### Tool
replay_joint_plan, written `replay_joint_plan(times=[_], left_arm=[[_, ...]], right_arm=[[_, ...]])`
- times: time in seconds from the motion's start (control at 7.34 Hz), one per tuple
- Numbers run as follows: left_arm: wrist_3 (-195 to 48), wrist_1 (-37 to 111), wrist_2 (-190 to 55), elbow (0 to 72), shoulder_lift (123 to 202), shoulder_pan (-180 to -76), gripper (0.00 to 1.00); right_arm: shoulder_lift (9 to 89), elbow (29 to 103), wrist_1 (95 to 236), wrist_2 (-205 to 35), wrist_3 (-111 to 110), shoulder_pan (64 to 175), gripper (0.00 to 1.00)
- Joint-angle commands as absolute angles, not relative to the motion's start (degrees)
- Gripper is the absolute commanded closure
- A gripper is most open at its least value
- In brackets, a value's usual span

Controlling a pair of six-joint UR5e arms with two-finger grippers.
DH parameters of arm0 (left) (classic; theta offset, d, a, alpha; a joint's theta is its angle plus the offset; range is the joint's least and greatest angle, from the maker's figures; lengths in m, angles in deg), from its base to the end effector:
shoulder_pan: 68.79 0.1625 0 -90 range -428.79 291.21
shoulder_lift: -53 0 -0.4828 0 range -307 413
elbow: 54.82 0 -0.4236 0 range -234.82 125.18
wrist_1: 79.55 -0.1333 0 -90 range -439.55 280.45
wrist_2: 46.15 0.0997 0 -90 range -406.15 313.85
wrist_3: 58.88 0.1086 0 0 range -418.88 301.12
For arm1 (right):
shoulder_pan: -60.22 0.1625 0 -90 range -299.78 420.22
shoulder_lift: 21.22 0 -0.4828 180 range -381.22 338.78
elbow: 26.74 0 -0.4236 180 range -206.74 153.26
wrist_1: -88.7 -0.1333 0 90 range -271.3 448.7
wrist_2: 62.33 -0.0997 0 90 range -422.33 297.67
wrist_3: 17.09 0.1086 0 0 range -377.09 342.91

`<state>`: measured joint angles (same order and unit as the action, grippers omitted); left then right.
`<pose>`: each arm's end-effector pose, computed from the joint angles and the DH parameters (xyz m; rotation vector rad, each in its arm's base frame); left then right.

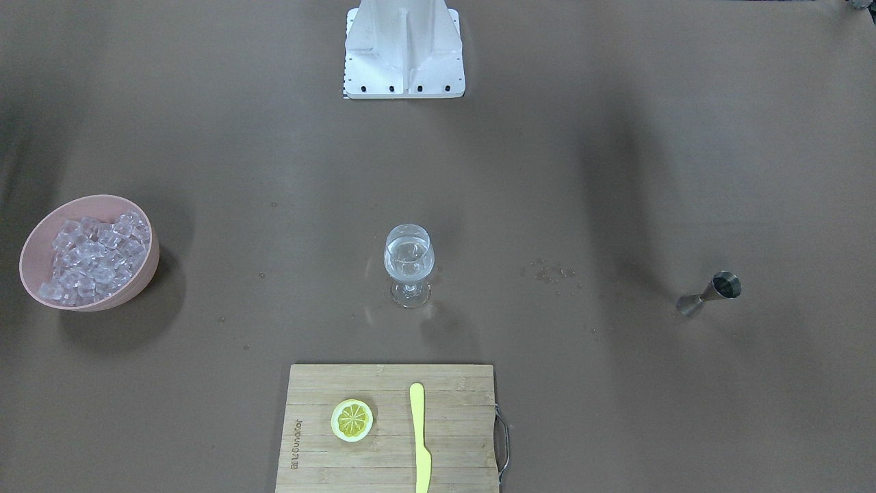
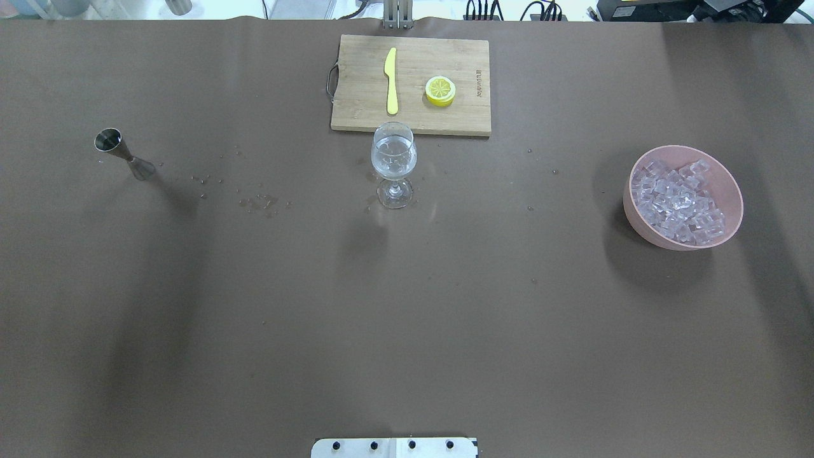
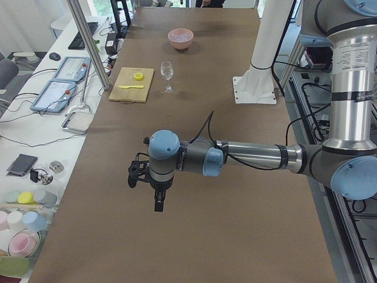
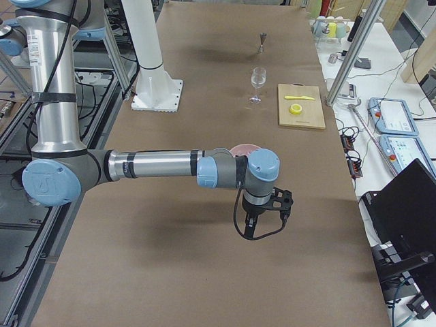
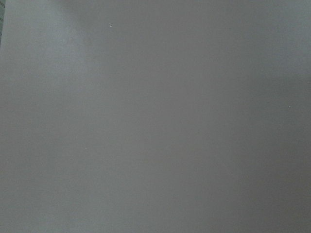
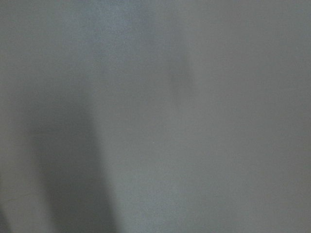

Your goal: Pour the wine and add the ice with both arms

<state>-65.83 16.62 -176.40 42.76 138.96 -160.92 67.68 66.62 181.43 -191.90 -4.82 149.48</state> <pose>-0.0817 -0.4983 0.6828 0.1329 0.7071 -0.0921 0.0572 -0.5346 0.6929 -0.0495 -0.6904 0.1827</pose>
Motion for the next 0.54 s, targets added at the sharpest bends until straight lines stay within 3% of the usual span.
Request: replay_joint_plan(times=[0.0, 0.41], left_arm=[[-65.8, 16.6, -176.4, 42.8, 138.8, -160.9, 0.02], [-65.8, 16.7, -176.4, 43.3, 138.8, -160.9, 0.02]], right_arm=[[67.7, 66.6, 181.4, -191.9, -4.9, 149.5, 0.0], [67.6, 66.6, 181.3, -191.9, -4.9, 149.5, 0.0]])
